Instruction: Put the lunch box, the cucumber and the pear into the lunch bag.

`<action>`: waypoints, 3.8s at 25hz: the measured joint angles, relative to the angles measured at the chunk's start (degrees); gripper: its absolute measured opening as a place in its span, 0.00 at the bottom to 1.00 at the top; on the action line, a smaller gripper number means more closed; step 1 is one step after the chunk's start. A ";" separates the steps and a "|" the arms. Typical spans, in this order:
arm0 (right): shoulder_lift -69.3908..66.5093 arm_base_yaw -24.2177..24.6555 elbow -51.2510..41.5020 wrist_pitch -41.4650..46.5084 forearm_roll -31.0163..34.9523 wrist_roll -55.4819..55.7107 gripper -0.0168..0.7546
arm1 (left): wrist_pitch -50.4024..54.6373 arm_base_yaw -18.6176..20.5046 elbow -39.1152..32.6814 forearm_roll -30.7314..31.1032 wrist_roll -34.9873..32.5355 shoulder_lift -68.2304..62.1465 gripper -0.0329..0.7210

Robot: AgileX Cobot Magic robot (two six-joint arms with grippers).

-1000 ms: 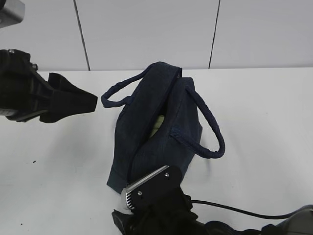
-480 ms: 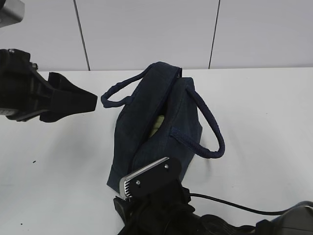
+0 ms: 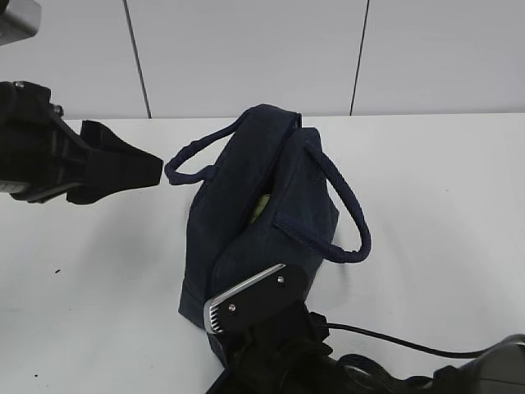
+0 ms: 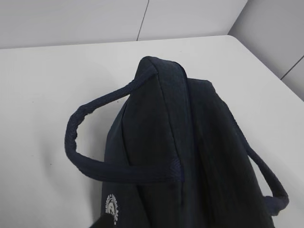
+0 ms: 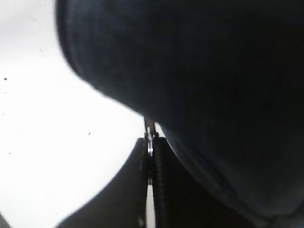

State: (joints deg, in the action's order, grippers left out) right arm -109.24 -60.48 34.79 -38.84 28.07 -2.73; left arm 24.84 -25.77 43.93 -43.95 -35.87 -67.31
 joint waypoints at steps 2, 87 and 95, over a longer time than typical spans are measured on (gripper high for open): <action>1.98 0.00 0.00 2.56 -0.67 -1.17 0.03 | 0.00 0.00 0.00 0.00 0.00 0.00 0.52; 10.88 40.52 26.03 49.55 75.98 -97.14 0.03 | 13.19 7.92 7.72 -2.29 -12.06 -1.27 0.58; 10.74 40.52 26.12 49.93 75.85 -96.59 0.03 | 13.89 1.36 26.09 1.61 -4.90 -24.78 0.55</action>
State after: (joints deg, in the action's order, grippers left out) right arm -98.49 -19.96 60.91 11.09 103.93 -99.32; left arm 38.73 -24.41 70.01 -42.33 -40.77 -92.09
